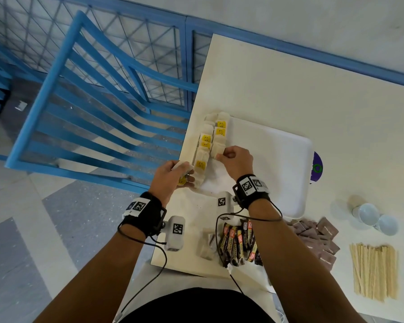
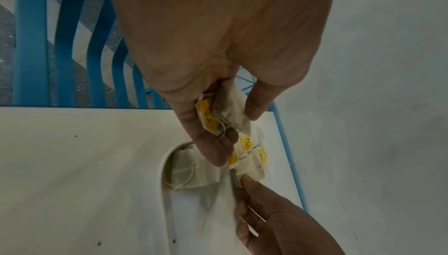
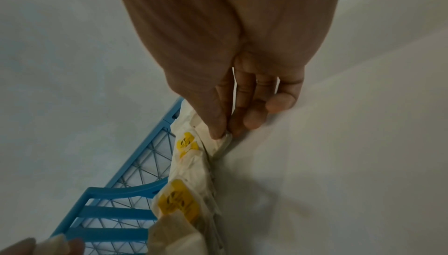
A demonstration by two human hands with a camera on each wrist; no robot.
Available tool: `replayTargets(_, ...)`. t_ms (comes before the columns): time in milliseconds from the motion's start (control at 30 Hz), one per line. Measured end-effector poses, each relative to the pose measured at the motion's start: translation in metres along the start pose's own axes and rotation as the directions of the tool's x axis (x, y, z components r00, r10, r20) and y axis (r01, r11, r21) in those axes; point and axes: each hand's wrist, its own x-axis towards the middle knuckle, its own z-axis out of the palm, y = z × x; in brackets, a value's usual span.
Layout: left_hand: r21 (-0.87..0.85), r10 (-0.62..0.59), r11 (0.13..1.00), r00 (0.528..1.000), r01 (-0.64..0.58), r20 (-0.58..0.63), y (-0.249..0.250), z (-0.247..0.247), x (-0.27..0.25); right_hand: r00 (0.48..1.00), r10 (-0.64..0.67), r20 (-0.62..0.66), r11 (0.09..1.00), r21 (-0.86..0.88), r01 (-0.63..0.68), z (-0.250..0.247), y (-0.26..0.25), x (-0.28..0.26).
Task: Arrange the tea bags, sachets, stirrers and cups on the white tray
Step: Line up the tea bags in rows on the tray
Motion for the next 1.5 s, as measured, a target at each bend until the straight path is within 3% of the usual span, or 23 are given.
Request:
replayTargets(533, 0.014, 0.007, 1.0, 0.999, -0.008, 0.043, 0.001, 0.001, 0.001, 0.992, 0.09, -0.086, 0.987, 0.139, -0.078, 0.002, 0.006, 0.0)
replayTargets(633, 0.042, 0.031, 0.999, 0.997, -0.034, 0.071, 0.0, 0.001, -0.001, 0.991, 0.034, -0.126, 0.996, 0.082, -0.023, -0.001, 0.003, -0.011)
replayTargets(733, 0.038, 0.031, 0.999, 0.995, -0.034, 0.09, 0.001, 0.003, -0.002, 0.996, -0.086, 0.024, 0.99, 0.115, 0.083, 0.0, -0.006, -0.03)
replayTargets(800, 0.027, 0.035, 0.999, 0.994, -0.038, 0.108, 0.001, 0.004, -0.003, 0.961, -0.194, 0.198, 0.978, 0.12, 0.173, 0.002, -0.014, -0.043)
replayTargets(867, 0.035, 0.041, 0.998, 0.992, -0.046, 0.121, 0.002, 0.005, -0.005, 0.92, -0.264, 0.289, 0.964, 0.089, 0.249, 0.002, -0.019, -0.051)
replayTargets(1000, 0.055, 0.047, 0.997, 0.989, -0.055, 0.141, 0.002, 0.007, -0.007, 0.928, -0.274, 0.254, 0.962, 0.075, 0.264, -0.004, -0.021, -0.049)
replayTargets(1200, 0.081, 0.042, 0.995, 0.993, -0.051, 0.107, -0.004, 0.007, -0.006, 0.935, -0.224, 0.273, 0.952, 0.267, 0.15, -0.013, -0.022, -0.047)
replayTargets(1367, 0.091, 0.047, 0.994, 0.993, -0.058, 0.112, -0.007, 0.01, -0.007, 0.954, -0.207, 0.219, 0.945, 0.296, 0.137, -0.016, -0.02, -0.05)
replayTargets(1500, 0.091, 0.094, 0.99, 0.991, -0.103, 0.094, -0.009, 0.013, -0.01, 0.933, -0.155, 0.323, 0.976, 0.195, 0.095, -0.009, -0.016, -0.056)
